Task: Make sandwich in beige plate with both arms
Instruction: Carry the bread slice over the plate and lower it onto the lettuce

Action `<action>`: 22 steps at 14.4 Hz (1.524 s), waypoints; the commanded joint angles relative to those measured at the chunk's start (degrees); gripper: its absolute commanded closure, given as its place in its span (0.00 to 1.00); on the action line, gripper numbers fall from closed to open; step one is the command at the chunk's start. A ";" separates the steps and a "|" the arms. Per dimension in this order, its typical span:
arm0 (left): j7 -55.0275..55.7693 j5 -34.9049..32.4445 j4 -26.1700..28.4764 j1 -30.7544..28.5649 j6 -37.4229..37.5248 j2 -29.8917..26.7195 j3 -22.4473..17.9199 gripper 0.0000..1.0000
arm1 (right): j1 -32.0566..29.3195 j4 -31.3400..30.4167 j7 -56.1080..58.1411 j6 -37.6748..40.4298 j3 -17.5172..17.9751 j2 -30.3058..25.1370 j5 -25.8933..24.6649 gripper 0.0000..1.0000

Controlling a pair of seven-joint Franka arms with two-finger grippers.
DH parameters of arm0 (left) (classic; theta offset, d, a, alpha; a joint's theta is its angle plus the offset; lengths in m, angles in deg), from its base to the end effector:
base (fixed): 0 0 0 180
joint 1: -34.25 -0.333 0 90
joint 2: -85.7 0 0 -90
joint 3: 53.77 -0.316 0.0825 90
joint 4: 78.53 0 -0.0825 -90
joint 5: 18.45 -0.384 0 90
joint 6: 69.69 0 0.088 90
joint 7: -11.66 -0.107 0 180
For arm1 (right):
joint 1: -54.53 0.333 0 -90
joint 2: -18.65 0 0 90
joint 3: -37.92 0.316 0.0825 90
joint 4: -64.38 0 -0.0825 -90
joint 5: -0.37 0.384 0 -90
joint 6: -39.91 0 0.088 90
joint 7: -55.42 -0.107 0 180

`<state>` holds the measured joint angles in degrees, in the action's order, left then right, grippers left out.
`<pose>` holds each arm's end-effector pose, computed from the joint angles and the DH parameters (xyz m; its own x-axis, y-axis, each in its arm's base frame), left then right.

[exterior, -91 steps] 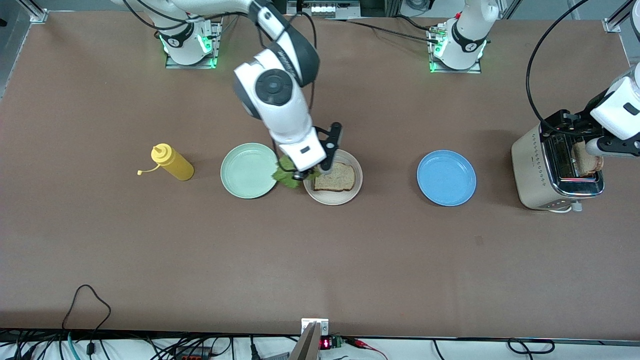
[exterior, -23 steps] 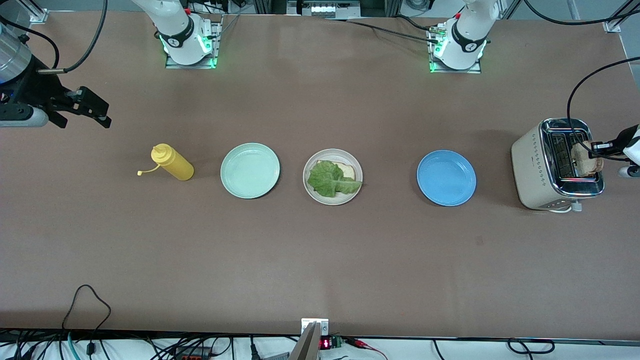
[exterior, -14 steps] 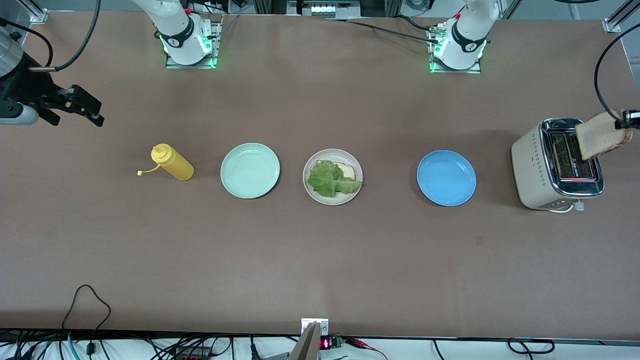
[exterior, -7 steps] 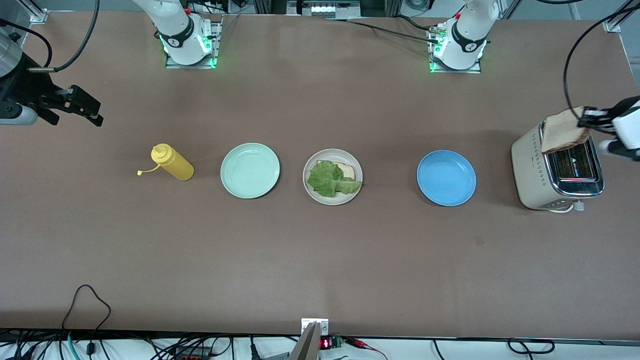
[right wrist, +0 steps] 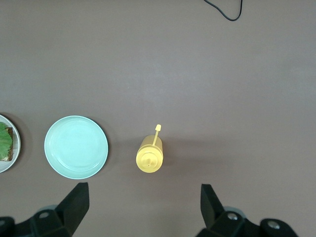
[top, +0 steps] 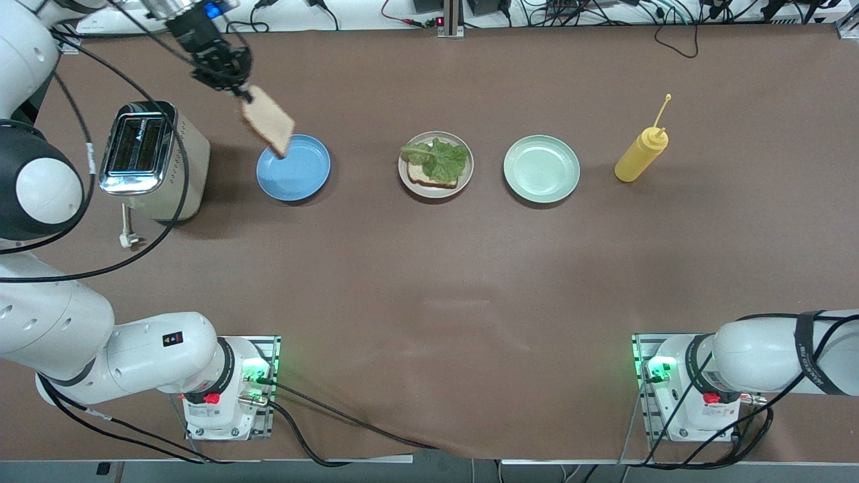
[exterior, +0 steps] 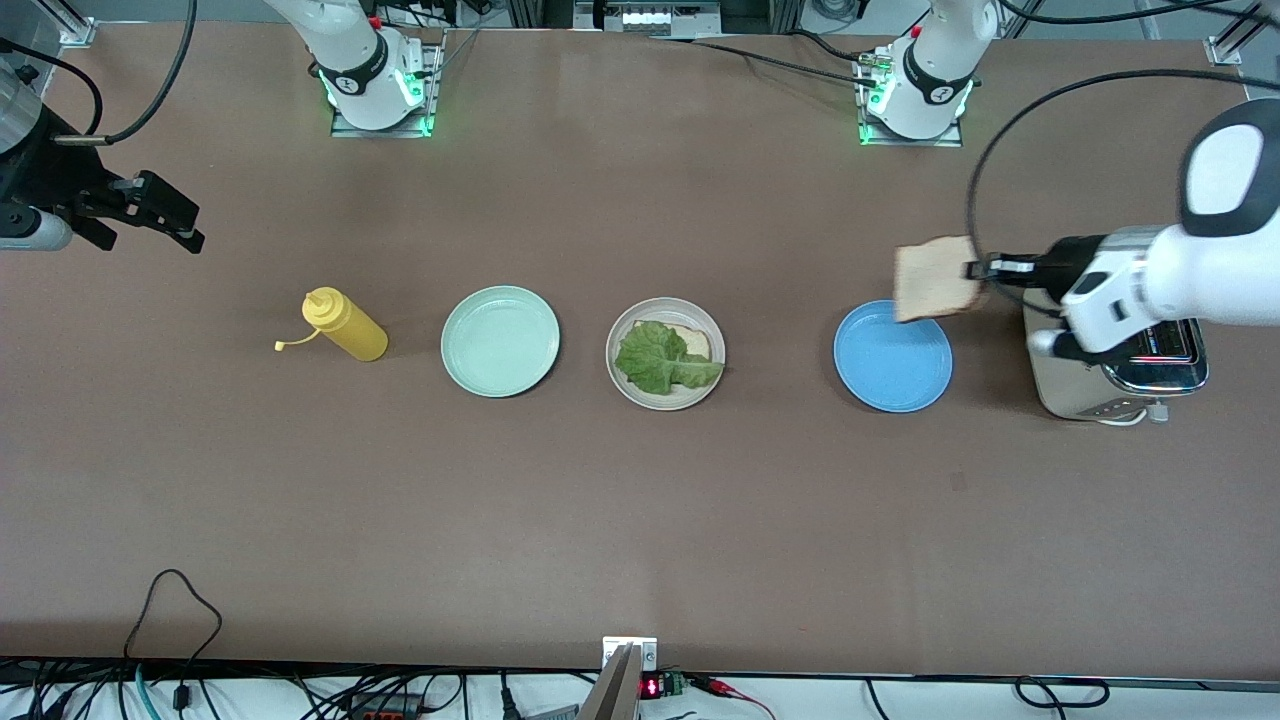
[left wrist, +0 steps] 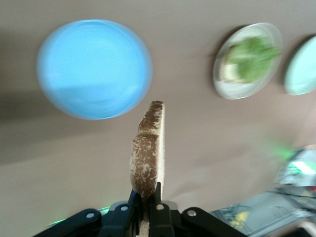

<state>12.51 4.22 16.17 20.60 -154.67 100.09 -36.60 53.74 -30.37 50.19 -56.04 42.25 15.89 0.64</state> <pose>0.5839 -0.0660 0.4549 0.9135 -0.0973 -0.3951 0.0886 -0.9002 0.4265 0.5479 0.0354 0.6210 0.9972 -0.0300 0.0685 -0.0295 -0.9995 -0.0074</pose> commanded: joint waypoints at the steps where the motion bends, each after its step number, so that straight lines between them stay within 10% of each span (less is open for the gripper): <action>1: 2.22 9.54 -1.19 3.27 -3.42 2.82 -0.20 0.99 | -1.14 -1.14 -0.40 -0.20 1.03 -1.20 -0.62 0.00; 11: -3.64 35.75 11.72 18.83 -40.24 7.75 0.15 0.97 | -0.79 -1.05 -0.22 -0.37 1.38 -1.55 -0.36 0.00; 22: -41.52 53.61 13.84 20.07 -40.44 19.78 0.15 0.98 | -0.52 -0.88 -0.22 -0.90 1.56 -1.55 -0.36 0.00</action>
<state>-22.67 54.89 29.95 40.36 -195.15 118.32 -36.22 53.73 -30.36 50.19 -56.47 43.10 15.68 0.64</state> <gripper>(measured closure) 0.916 0.000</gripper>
